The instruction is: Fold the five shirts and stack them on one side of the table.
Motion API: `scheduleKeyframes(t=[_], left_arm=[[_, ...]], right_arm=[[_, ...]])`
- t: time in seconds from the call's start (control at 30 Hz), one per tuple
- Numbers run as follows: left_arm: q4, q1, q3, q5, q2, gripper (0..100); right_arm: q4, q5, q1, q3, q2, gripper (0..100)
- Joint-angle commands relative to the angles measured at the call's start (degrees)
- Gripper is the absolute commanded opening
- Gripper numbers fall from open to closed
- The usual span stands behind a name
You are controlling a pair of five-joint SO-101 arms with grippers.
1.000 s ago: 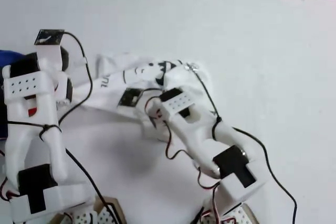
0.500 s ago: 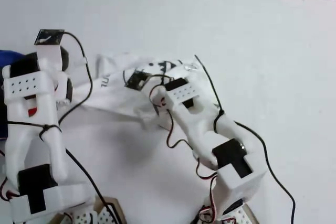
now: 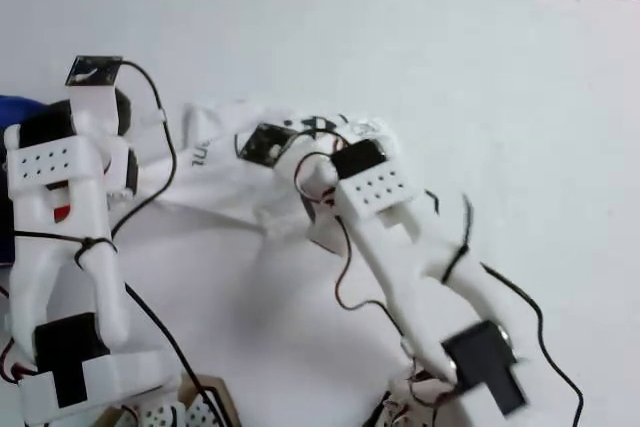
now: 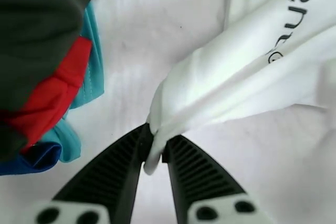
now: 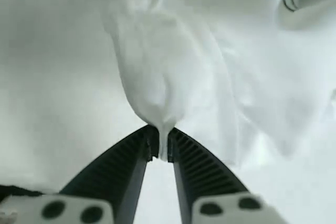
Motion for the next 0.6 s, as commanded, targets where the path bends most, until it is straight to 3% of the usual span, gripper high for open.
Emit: scheduleKeyframes(t=[0.0, 0.47, 0.57], left_arm=[[-0.35, -0.26, -0.22, 0.0, -2.2, 2], [-0.7, -0.26, 2.95, -0.09, -2.11, 2], [-0.79, -0.26, 3.65, -0.09, -2.11, 2]], right_arm=[[3.65, 4.22, 0.31, 1.58, -5.05, 1.9], [-12.97, 5.89, 2.95, 18.29, -4.97, 2.6], [-13.76, 1.41, 6.9, 18.29, -4.97, 13.4]])
